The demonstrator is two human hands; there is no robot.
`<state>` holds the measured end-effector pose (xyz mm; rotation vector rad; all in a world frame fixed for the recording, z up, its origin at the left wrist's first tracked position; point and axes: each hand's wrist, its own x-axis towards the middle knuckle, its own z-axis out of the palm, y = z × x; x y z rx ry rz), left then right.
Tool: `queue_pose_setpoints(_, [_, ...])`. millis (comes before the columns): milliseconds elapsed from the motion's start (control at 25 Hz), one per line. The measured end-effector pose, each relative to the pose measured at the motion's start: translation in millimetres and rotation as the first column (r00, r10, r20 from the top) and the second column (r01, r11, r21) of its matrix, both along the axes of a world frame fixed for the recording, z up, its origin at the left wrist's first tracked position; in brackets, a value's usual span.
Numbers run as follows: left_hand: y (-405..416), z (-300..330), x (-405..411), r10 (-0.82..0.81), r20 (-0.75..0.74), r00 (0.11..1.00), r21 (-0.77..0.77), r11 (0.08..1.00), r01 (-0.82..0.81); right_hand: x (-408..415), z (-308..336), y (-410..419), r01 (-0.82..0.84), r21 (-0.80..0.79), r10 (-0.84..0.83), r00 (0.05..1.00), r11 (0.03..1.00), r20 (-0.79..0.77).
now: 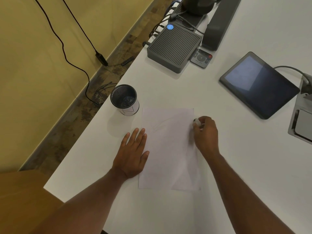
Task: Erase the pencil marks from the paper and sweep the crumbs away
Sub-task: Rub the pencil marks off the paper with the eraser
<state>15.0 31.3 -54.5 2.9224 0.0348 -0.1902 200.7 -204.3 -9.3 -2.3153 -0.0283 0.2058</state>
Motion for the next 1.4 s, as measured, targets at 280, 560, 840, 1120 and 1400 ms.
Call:
queue_pose_setpoints(280, [1,-3,0,0.008,-0.011,1.000,0.018,1.000,-0.007,-44,-8,86,-0.212,0.186,0.221,0.975,0.959,-0.025])
queue_pose_setpoints(560, [2,6,16,0.105,0.017,0.994,-0.101,0.990,-0.102,-50,-14,95,-0.160,0.131,0.160,0.987,0.978,0.008])
queue_pose_setpoints(840, [4,1,18,0.088,-0.018,0.996,-0.007,0.996,-0.088,-60,-19,103,-0.489,-0.061,0.493,0.863,0.870,0.113])
queue_pose_setpoints(1120, [4,0,19,0.080,-0.025,0.996,0.032,0.996,-0.080,-38,-11,106,-0.491,-0.135,0.508,0.845,0.861,0.166])
queue_pose_setpoints(1400, [5,-2,19,0.075,-0.013,0.997,0.036,0.997,-0.075,-15,-4,109,-0.507,-0.171,0.532,0.831,0.845,0.164])
